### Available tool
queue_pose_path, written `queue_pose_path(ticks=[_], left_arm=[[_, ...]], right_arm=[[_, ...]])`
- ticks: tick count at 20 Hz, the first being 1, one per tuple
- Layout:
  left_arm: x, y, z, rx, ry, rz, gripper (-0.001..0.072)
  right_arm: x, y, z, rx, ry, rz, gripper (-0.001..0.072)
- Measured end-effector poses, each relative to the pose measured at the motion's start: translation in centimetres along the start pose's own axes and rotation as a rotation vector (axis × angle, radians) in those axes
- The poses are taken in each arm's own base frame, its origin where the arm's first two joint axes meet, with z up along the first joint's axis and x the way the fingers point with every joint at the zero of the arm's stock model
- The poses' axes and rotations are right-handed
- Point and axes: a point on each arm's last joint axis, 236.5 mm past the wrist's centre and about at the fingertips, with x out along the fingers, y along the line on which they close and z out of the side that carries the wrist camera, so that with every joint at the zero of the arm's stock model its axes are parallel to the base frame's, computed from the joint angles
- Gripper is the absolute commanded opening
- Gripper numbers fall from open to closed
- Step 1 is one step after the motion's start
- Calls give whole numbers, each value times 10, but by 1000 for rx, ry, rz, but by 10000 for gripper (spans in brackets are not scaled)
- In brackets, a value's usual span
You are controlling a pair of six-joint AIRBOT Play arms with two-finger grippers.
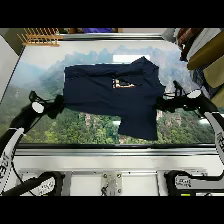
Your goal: Fold the clothes and pants, and hang the long-sleeved shirts on hangers.
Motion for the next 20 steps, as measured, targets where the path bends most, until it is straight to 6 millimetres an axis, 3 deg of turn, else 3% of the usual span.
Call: queue_pose_path(ticks=[2,4,7,9,12,15,17,20], left_arm=[[-47,-58,39,73,-121,-138,12],[-122,-125,74,156,-274,-306,12],[-269,-204,100,284,-520,-548,12],[-369,-232,96,352,-671,-685,12],[-495,-243,70,433,-857,-843,12],[-588,-234,39,484,-1004,-959,12],[-626,-226,23,502,-1066,-1008,12],[-648,-221,13,522,-1110,-1030,12]], right_arm=[[-41,36,38,-85,-130,29,16],[-106,87,75,-199,-302,66,16],[-230,175,100,-383,-591,130,17],[-315,230,90,-489,-787,180,16],[-427,293,46,-612,-1057,259,16],[-508,328,-12,-696,-1266,318,16],[-539,339,-43,-728,-1348,345,16],[-562,347,-70,-757,-1411,365,15]])
